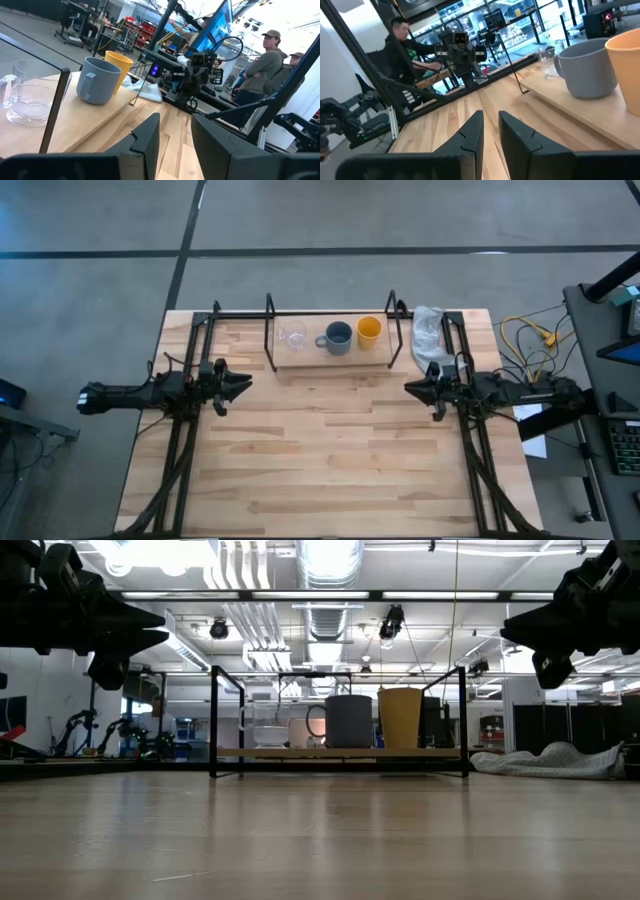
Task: Stack small to large cups/mugs on shelf
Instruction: Return to Home Position
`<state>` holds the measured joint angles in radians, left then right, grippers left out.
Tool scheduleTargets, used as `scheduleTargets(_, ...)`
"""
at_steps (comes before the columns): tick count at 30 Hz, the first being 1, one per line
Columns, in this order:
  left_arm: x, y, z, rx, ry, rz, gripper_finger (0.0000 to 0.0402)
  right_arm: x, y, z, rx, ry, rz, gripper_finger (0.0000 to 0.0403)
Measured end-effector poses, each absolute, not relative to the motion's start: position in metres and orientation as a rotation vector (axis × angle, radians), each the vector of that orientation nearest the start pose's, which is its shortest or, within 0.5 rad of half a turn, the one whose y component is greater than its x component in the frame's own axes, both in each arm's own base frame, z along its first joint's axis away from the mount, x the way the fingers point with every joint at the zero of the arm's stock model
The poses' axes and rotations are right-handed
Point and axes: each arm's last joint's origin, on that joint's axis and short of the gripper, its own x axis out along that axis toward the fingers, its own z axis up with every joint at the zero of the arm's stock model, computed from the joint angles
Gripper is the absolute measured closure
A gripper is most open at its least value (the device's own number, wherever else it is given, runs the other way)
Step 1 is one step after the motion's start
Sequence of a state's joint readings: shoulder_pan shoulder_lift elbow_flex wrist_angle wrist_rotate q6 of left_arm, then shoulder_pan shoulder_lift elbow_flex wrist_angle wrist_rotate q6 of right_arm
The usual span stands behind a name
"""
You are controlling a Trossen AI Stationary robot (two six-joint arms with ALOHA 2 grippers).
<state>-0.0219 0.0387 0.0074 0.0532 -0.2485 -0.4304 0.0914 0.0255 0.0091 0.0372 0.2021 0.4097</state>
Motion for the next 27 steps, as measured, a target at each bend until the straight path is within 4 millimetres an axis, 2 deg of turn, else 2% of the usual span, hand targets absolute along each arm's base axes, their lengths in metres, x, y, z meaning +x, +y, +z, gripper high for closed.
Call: scheduleTargets(27,0.1011,0.0048,0.1644,-0.425,-0.033,0.223,0.0304,0.1009,0.0035,0.1647,0.389,0.002,-0.111,0.0349)
